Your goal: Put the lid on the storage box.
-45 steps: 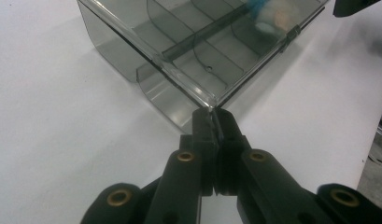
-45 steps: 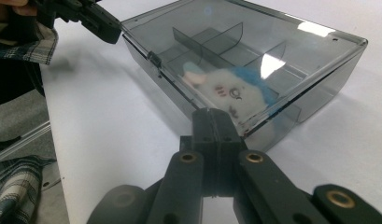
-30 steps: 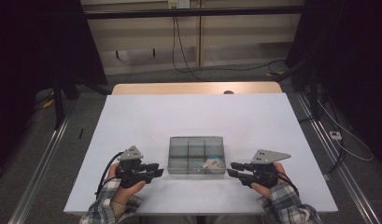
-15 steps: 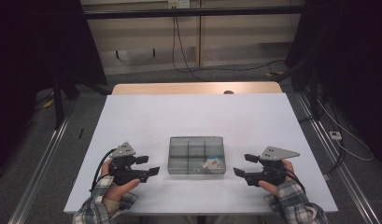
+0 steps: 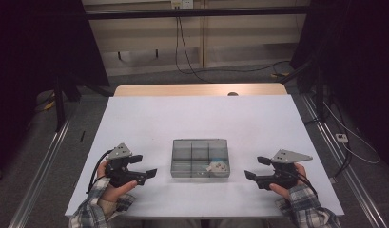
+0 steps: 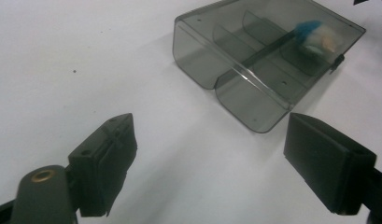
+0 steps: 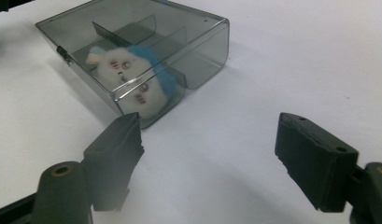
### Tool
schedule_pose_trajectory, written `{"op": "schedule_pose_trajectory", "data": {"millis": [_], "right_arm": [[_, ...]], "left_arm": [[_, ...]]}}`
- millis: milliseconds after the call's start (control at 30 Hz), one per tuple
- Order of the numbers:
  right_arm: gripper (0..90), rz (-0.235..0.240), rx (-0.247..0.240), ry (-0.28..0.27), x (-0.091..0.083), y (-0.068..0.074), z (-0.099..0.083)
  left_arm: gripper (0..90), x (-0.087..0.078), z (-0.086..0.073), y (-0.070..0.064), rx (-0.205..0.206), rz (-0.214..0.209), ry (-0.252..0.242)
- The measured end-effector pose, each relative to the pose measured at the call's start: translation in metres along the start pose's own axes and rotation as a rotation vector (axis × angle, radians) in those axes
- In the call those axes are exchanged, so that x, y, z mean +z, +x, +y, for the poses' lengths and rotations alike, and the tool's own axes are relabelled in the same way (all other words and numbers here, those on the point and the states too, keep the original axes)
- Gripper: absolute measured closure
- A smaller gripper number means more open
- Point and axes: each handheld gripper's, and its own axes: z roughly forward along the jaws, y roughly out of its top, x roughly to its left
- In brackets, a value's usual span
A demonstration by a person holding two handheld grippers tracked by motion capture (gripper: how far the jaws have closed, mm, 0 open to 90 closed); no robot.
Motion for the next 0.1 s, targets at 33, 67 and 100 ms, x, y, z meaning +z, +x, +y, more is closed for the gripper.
{"op": "schedule_pose_trajectory", "data": {"millis": [33,67,100], "right_arm": [[23.1,0.005,-0.004,-0.002,0.0006,0.0009,0.0002],[23.1,0.005,-0.004,-0.001,0.0008,0.0013,0.0003],[23.0,0.005,-0.005,0.0,0.0013,0.0016,0.0004]], "left_arm": [[16.1,0.0001,0.0002,0.0,0.006,-0.002,0.003],[16.0,0.0001,0.0001,0.0,0.007,0.001,0.002],[15.7,0.0001,0.0,0.0005,0.002,0.004,0.001]]}}
